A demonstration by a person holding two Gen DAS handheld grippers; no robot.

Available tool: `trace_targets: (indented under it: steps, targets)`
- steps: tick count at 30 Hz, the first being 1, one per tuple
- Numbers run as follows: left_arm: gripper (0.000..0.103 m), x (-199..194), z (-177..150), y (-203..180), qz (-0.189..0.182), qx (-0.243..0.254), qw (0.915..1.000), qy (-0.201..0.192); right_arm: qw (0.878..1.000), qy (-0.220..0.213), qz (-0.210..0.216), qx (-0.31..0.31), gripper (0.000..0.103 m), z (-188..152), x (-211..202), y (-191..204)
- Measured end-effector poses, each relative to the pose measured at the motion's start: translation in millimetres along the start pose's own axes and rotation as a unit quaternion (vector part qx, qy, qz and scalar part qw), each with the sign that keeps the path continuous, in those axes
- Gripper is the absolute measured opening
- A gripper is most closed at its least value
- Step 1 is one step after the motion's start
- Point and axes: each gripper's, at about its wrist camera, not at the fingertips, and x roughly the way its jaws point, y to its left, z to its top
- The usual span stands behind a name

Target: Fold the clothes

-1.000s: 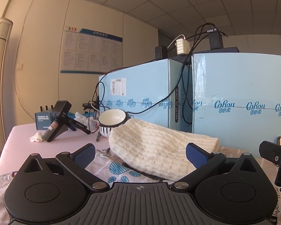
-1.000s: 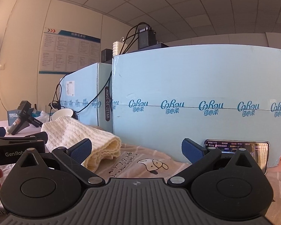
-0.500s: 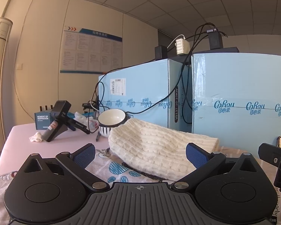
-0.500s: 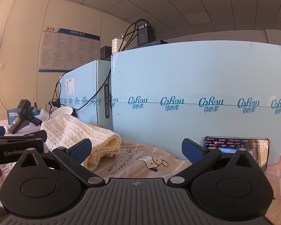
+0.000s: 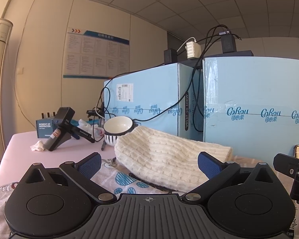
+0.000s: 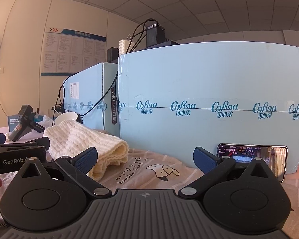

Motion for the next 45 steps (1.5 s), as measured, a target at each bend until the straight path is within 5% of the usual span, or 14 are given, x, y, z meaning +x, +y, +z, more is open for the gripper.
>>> trace_targets:
  steps: [45]
  targets:
    - [0.103,-0.3,0.0,0.7,-0.006,-0.002,1.0000,-0.002,1.000,0.005,0.002,0.004,0.103,-0.1,1.2,-1.6]
